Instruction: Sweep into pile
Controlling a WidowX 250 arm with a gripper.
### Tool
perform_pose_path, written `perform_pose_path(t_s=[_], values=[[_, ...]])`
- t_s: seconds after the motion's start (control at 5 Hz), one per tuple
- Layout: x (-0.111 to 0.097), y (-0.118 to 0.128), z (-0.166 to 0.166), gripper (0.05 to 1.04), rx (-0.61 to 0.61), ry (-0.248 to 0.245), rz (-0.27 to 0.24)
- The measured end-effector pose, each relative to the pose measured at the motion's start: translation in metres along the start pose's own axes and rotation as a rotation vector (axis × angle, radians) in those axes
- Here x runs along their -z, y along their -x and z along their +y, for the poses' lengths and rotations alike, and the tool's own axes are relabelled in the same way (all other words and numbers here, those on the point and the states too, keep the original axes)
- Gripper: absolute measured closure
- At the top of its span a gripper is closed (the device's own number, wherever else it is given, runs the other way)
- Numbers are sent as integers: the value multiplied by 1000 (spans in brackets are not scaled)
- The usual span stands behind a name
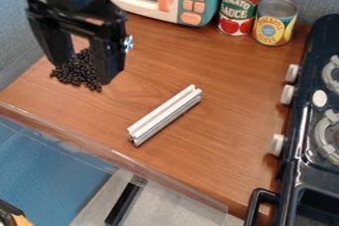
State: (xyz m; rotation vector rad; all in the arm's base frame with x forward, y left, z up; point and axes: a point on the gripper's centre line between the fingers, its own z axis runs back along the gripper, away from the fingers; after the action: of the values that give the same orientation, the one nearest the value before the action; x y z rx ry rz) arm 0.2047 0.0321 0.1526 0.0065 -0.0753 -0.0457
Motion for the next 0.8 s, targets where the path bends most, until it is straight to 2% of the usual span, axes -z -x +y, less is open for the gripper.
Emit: perform_pose_path(t_s=[0.2, 0.4, 0.6, 0.8], values=[[29, -27, 3, 83, 174, -82, -10], [59, -37, 7, 83, 220, -82, -13], [72, -44, 8, 83, 200, -79, -46], [84, -52, 3, 83, 210, -30, -22]])
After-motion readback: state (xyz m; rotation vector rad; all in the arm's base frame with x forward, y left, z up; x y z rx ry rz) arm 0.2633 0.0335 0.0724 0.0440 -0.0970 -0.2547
